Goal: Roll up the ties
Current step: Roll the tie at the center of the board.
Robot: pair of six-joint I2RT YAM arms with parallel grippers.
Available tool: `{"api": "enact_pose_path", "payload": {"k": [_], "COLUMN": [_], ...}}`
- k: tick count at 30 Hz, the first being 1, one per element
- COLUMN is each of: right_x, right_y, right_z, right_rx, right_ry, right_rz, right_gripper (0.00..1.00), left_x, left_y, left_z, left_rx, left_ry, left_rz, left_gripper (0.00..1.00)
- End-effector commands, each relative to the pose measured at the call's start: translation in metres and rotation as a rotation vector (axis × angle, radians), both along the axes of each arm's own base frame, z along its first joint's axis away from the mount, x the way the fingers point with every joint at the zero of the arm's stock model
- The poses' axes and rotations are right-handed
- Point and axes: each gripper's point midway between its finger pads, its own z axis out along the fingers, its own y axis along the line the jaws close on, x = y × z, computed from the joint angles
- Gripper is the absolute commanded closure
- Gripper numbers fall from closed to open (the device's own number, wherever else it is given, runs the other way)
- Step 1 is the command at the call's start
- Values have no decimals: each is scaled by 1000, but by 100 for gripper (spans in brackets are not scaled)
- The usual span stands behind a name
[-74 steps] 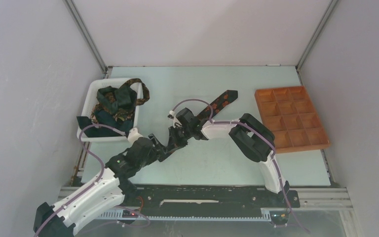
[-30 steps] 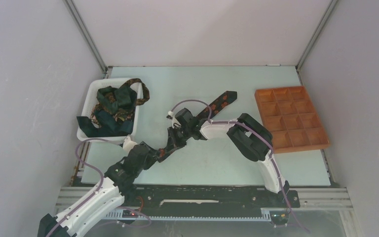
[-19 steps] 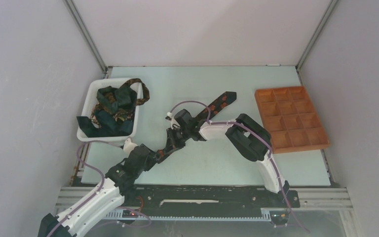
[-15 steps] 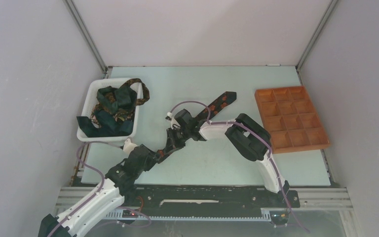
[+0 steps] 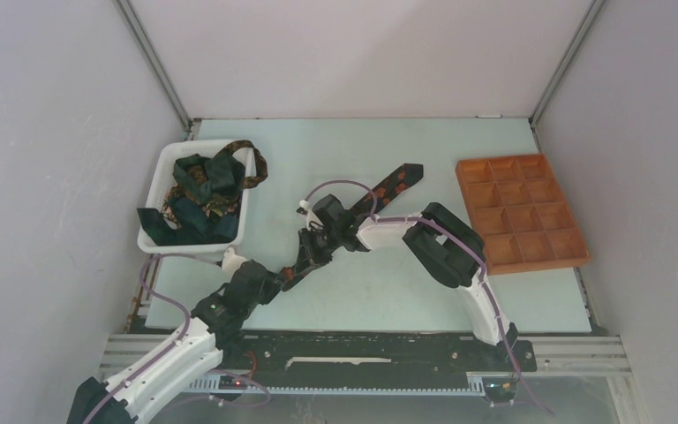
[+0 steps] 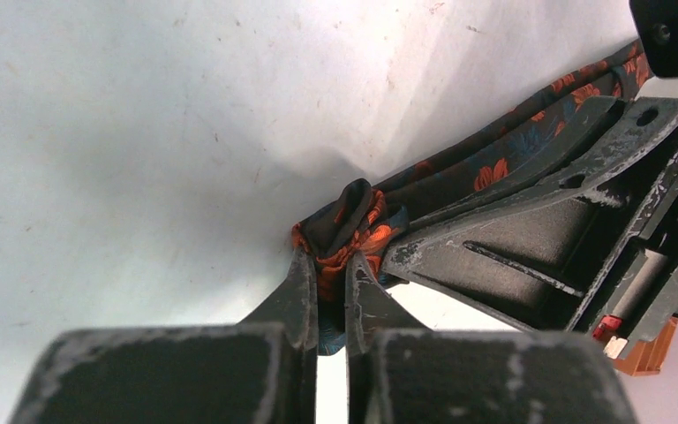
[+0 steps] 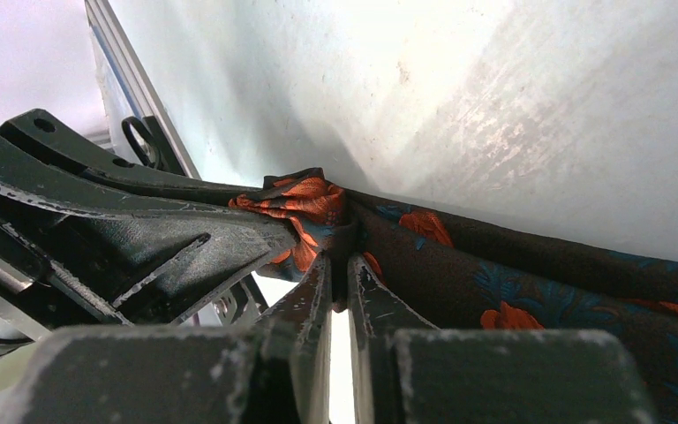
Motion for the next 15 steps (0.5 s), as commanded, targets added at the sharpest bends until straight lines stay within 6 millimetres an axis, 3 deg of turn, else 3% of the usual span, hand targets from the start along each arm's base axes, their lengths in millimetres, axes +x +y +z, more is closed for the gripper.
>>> {"api": "enact_pose_path", "payload": {"k": [1, 5, 9, 12, 15], "right_x": [13, 21, 22, 19, 14], "right_y": [-2, -8, -9, -4, 3], "right_z": [5, 31, 63, 80, 87], "right_rx": [-14, -9, 27, 63, 91], "right_ry": [-48, -102, -165, -196, -210], "right_rz": [-25, -36, -33, -24, -17], "right_gripper": [85, 69, 60, 60, 67], "left_x": [-1, -2, -2, -2, -2], "left_y": [-1, 2, 7, 10, 9], "left_z": [-6, 2, 15, 23, 29], "left_rx": [6, 57, 123, 155, 162], "left_ry": [18, 30, 50, 63, 68], "left_rz": [-14, -35, -52, -59, -65], "left_gripper": [100, 100, 100, 100, 100]}}
